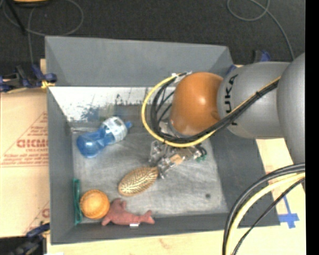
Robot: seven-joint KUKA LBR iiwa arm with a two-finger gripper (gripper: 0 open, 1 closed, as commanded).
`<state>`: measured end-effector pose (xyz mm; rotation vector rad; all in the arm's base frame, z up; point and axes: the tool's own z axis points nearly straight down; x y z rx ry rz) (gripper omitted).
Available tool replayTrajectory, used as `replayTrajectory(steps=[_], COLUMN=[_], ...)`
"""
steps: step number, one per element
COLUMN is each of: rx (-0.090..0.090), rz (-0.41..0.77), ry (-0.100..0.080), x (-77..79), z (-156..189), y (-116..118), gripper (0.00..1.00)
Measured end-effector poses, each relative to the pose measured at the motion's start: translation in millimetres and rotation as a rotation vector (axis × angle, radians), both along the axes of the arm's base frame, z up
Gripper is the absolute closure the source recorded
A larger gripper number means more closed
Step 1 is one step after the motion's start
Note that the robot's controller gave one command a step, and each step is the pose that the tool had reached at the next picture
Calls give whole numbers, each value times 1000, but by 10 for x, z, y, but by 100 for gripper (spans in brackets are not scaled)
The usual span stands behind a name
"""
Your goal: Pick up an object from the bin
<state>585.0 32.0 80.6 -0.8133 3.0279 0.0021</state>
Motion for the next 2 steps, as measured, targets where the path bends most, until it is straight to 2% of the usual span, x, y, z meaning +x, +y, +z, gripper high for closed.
replayTrajectory(steps=[1,2], rx=[0,-3], rz=[-2,164], ry=[0,6], x=[0,-442], z=[0,2013], y=[-1,-376], gripper=[100,100])
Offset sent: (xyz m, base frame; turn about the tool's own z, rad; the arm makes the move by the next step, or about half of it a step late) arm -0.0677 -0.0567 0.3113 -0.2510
